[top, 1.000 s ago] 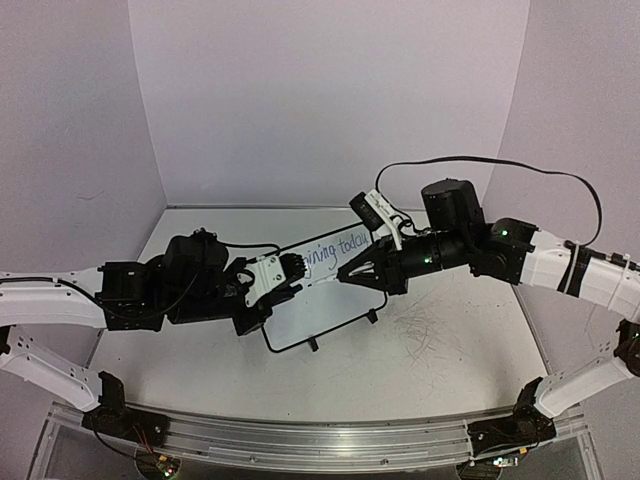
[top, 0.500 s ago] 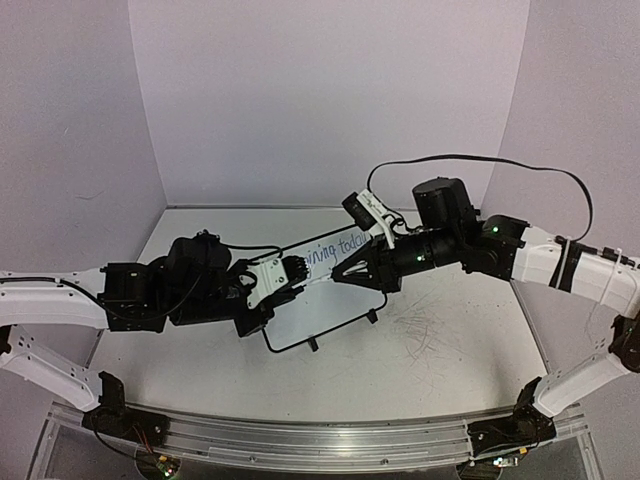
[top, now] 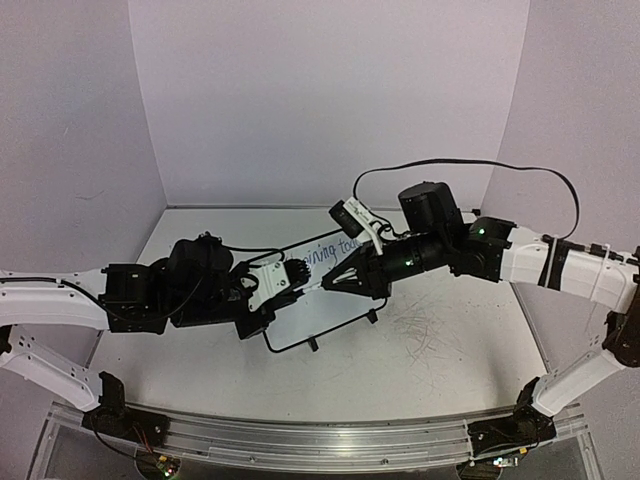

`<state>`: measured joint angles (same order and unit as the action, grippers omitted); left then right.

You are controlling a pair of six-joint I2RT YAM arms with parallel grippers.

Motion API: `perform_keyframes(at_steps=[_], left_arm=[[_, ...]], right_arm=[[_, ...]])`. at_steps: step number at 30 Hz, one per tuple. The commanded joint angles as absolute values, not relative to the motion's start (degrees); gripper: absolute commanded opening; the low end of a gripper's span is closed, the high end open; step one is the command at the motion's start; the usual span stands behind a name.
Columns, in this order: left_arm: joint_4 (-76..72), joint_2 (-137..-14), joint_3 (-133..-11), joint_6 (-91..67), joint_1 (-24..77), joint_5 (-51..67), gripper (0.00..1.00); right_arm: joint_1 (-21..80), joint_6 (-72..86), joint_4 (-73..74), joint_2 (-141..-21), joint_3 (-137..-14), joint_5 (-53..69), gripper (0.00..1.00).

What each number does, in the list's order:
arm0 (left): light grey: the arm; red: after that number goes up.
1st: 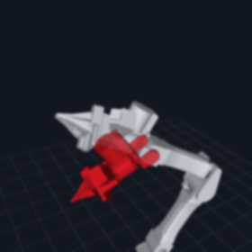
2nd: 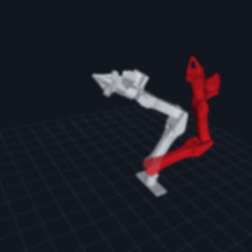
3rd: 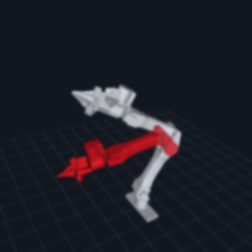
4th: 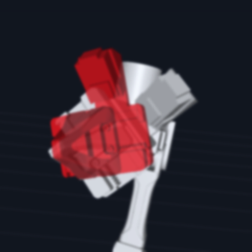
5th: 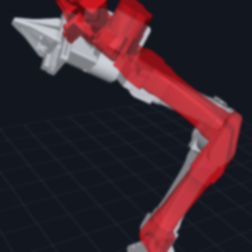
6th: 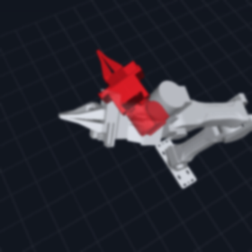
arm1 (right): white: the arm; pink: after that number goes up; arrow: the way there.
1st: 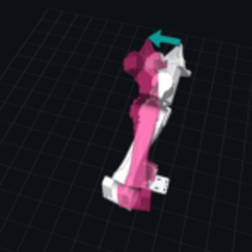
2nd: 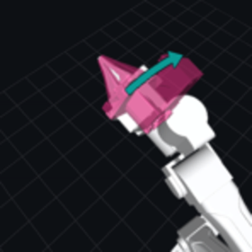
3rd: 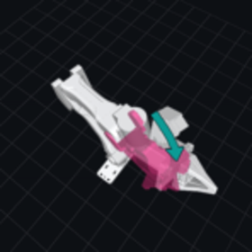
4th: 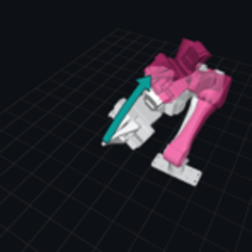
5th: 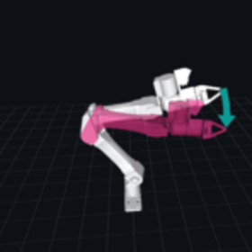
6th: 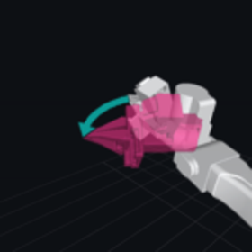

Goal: Write a sentence on the whiteboard
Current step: Insert the whiteboard marker without the cap into the pen cap, then put down the whiteboard marker at the center of the board.

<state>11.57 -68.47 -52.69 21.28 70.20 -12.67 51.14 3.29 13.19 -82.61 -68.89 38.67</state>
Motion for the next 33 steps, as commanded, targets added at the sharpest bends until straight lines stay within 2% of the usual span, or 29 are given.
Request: perform_keyframes(at_steps=[1,9,17,22,27,30,33], left_arm=[[9.39,-68.56,-54.23,23.37,70.80,-13.25,0.00],[9.08,-70.97,-60.13,26.73,71.66,-16.97,0.00],[0.99,-73.67,-61.94,31.55,76.31,-23.40,0.00],[-1.71,-74.03,-60.38,31.48,77.31,-22.81,0.00],[-2.40,-72.51,-57.58,30.19,77.46,-22.88,0.00],[0.25,-71.77,-57.25,27.47,77.43,-25.91,0.00],[2.91,-68.38,-56.40,22.23,77.34,-30.12,0.29]], right_arm=[[51.68,4.39,12.39,-85.35,-72.31,41.02,0.00],[51.72,7.11,13.71,-92.03,-75.65,51.33,0.00],[53.62,14.82,12.49,-96.69,-77.46,50.49,0.00],[54.54,22.30,2.75,-96.07,-75.31,53.14,0.00],[54.44,23.72,0.44,-95.08,-72.92,53.08,0.00],[51.43,24.56,-1.66,-90.58,-67.48,52.24,0.00],[44.01,23.06,-3.44,-80.35,-59.04,49.21,0.00]])
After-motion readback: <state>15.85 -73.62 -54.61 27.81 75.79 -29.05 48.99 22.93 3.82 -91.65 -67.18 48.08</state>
